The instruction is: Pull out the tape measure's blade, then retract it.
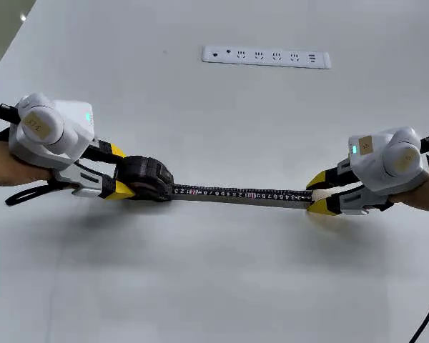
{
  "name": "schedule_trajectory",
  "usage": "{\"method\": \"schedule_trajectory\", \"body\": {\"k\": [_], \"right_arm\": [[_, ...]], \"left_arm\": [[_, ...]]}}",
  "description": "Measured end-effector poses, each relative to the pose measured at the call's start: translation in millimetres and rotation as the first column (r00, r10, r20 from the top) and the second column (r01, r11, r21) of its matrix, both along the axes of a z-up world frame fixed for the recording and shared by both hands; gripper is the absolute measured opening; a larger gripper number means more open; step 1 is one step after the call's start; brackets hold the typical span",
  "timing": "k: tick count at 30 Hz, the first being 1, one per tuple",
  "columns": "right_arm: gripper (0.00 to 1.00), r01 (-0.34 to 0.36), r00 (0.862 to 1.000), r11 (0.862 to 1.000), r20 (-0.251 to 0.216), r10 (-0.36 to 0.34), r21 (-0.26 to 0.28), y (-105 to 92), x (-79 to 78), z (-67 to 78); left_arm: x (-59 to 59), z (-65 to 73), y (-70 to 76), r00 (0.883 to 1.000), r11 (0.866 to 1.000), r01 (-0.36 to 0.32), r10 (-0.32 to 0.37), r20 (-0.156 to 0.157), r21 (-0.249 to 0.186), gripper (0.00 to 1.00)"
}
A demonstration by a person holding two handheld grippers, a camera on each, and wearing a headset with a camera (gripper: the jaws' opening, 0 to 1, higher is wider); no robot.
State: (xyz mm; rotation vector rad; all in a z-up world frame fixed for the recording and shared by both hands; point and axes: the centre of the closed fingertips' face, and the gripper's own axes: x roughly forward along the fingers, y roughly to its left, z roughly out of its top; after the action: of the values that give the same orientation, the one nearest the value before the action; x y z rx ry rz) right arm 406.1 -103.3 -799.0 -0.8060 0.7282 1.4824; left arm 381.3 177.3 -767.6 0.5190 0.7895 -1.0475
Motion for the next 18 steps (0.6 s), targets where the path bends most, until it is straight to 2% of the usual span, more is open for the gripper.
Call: {"method": "schedule_trajectory", "body": {"k": [6,18], "right_arm": [[0.24,0.032,0.999,0.999,0.000,-0.032,0.004,-5.9,-0.3,3.3],[0.36,0.091,0.996,0.996,-0.007,-0.091,0.015,-11.3,-5.5,8.6]], "left_arm": [[-1.5,2.3,2.1,1.000,1.000,-0.018,0.018,-0.009,0.001,0.38],[-18.9,1.4,14.9,0.996,0.997,-0.080,0.080,-0.046,0.004,0.48]]}}
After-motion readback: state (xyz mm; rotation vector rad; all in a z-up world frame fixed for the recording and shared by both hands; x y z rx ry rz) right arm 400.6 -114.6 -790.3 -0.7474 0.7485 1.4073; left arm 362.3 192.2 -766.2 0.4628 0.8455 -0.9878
